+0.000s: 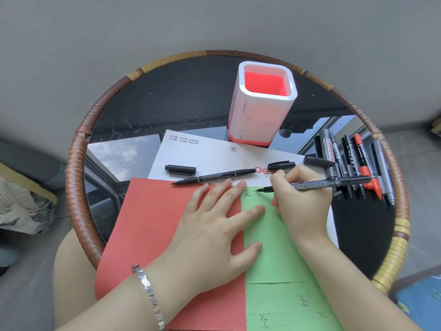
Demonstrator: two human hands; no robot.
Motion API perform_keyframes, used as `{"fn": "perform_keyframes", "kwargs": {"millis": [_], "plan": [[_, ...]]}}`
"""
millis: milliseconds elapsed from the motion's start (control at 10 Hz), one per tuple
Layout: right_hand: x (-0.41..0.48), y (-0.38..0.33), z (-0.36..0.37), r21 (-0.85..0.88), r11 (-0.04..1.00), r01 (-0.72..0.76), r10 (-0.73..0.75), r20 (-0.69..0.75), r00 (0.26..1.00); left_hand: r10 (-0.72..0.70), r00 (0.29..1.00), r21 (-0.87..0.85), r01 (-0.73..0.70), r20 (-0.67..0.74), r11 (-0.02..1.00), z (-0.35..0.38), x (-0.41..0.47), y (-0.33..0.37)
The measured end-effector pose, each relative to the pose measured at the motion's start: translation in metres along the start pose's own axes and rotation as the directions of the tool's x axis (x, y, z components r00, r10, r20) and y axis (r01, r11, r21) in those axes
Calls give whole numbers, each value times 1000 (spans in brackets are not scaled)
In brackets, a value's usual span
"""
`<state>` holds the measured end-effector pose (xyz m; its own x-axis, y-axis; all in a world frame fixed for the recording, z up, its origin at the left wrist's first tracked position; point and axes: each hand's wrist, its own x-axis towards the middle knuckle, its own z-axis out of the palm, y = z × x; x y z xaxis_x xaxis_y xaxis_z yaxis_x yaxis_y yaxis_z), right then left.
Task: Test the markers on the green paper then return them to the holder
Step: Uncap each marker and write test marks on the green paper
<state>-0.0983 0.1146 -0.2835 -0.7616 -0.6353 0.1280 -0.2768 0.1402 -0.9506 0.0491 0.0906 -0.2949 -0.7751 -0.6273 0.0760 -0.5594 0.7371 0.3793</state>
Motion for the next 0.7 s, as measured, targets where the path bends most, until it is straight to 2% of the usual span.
{"fn": "perform_keyframes", "kwargs": {"millis": [700], "plan": [[0,0,-1,-20,1000,6,-6,9,1000,-7,1000,-2,7,4,1000,0,0,1]]}}
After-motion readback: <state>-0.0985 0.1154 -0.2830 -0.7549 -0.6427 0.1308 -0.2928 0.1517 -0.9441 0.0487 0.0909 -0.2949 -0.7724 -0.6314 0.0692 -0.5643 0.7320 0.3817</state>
